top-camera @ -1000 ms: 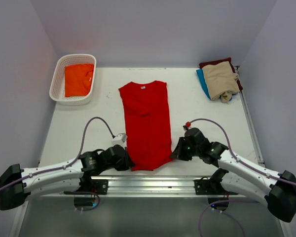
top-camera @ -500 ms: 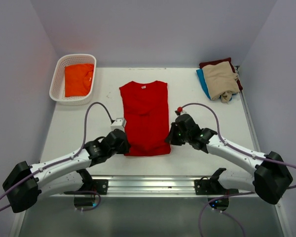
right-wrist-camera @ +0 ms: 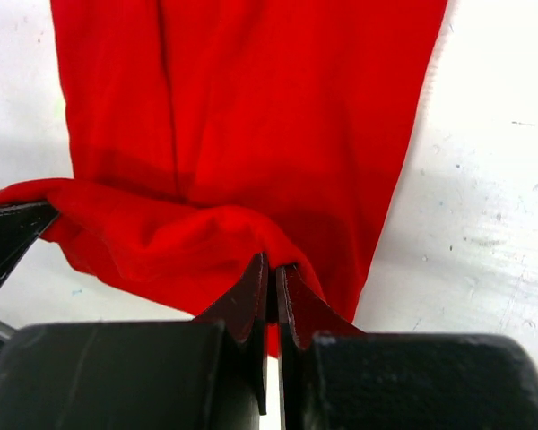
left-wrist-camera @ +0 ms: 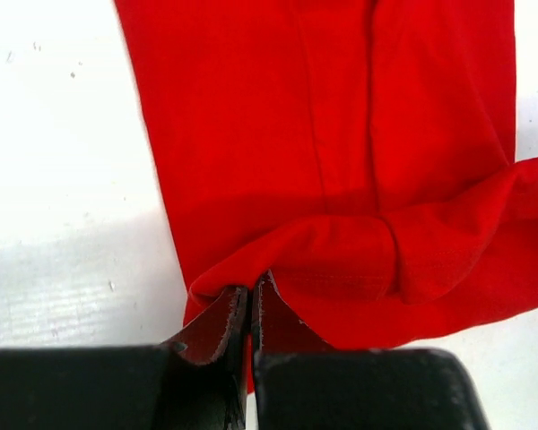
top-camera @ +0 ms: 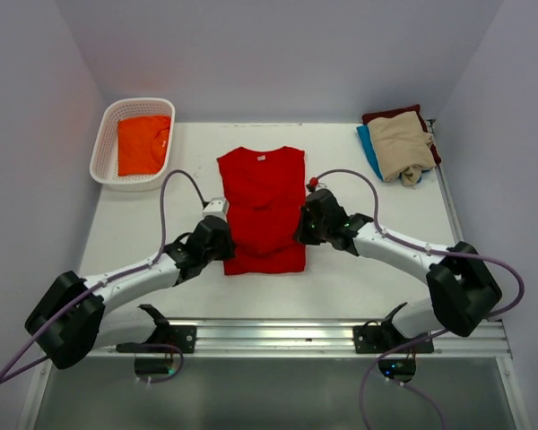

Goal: Fold and stack the t-shirts
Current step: Fold the tshirt

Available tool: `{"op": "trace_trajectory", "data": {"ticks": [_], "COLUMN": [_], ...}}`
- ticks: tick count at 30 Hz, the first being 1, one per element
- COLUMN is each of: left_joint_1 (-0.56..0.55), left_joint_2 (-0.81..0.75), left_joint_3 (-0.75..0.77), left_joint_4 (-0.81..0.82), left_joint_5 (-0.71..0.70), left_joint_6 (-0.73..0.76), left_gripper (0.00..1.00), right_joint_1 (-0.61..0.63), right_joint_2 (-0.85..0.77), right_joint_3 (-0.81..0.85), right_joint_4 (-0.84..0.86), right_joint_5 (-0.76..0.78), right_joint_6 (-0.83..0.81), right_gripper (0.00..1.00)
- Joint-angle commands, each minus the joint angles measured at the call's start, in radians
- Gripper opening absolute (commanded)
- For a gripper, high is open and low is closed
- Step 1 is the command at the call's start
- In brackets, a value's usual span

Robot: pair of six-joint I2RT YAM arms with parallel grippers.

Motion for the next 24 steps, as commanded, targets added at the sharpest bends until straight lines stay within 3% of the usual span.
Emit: {"op": "trace_trajectory", "data": {"ticks": [1,7,11,12,13,14,16,19,24], "left_joint_1": [0.038,0.099,0.185,0.249,0.286,0.321,0.409,0.463,0.463], "left_joint_2": [0.047,0.144,0.245,0.276,0.338,0.369,0.4,0.342,0.233], "left_joint_3": [0.069,0.15,0.31,0.352,0.398,0.487,0.538,0.537,0.437], "left_joint_4": [0.135,0.187,0.187,0.176,0.14,0.112,0.08,0.107,0.158], "left_joint_5": [0.023,0.102,0.154,0.171,0.192,0.221,0.224,0.281,0.344], "left_joint_6": [0.061,0.111,0.148,0.148,0.131,0.121,0.098,0.088,0.087], "left_gripper": [0.0,0.0,0.0,0.33,0.61,0.96,1.0,1.0,1.0], "right_joint_1": [-0.009,-0.03,-0.084,-0.101,-0.128,-0.138,-0.144,-0.145,-0.141], "right_joint_2": [0.039,0.115,0.226,0.256,0.339,0.368,0.393,0.329,0.191], "right_joint_3": [0.064,0.146,0.267,0.347,0.404,0.467,0.561,0.493,0.318], "right_joint_4": [0.056,0.036,0.002,0.005,-0.012,-0.048,-0.079,0.003,0.054], "right_joint_5": [0.048,0.095,0.273,0.286,0.292,0.307,0.333,0.313,0.269], "right_joint_6": [-0.029,0.0,0.066,0.067,0.052,0.043,0.017,0.012,0.008], "right_gripper": [0.0,0.0,0.0,0.09,0.54,0.68,0.99,0.99,0.99]}}
